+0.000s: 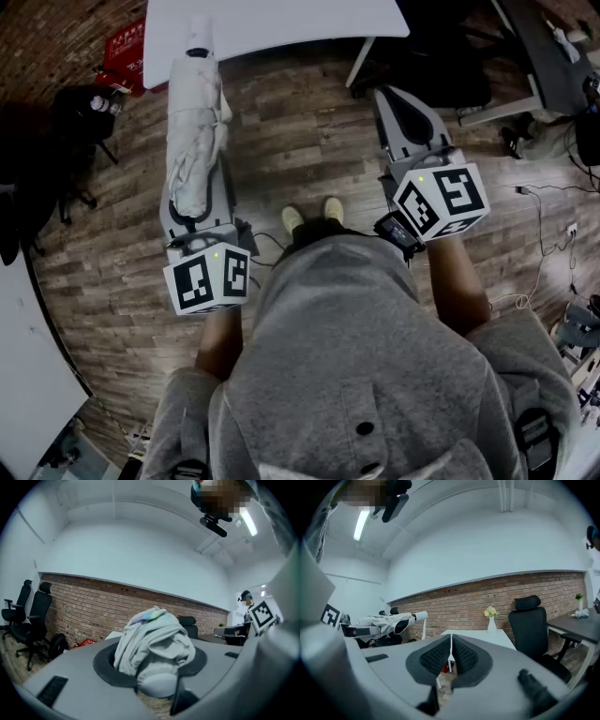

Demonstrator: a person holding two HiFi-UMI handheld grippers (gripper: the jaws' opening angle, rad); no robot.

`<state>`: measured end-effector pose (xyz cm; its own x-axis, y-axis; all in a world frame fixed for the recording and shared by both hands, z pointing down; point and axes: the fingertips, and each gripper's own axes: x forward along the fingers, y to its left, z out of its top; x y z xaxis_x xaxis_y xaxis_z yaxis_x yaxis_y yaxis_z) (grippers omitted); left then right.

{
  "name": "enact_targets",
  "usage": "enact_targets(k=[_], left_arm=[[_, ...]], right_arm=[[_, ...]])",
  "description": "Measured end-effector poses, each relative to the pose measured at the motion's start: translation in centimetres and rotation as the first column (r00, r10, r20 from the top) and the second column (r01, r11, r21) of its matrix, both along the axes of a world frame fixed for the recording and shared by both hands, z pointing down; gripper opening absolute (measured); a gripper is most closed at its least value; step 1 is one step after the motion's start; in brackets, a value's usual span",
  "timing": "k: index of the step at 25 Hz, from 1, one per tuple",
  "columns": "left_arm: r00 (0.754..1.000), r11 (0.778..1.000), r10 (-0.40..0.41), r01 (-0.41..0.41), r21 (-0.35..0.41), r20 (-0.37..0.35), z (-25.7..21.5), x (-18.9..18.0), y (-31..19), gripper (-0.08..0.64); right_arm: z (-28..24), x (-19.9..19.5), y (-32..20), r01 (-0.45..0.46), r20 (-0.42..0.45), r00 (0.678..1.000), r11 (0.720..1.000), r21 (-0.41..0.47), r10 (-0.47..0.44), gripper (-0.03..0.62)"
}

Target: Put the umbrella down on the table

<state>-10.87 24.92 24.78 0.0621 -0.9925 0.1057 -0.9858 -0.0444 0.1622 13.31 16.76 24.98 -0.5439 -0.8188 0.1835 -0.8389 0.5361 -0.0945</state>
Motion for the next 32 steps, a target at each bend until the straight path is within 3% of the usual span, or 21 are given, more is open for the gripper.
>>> enact_targets(k=[10, 32], left_arm=[[1.0, 1.0, -0.018, 0.018, 0.003, -0.004, -0.1, -0.8, 0.7, 0.212], [1.0, 0.999, 0.013, -0.013, 0.051, -0.011, -0.5, -5.1, 1.6, 0.212]], right_arm=[[0.2, -2.1, 0.5, 0.037, -0.019, 0.999, 0.999, 0.009, -0.036, 0.025], [0.3, -6.4, 2.7, 0.014, -0.026, 1.0, 1.0, 0.026, -0.014, 0.025]])
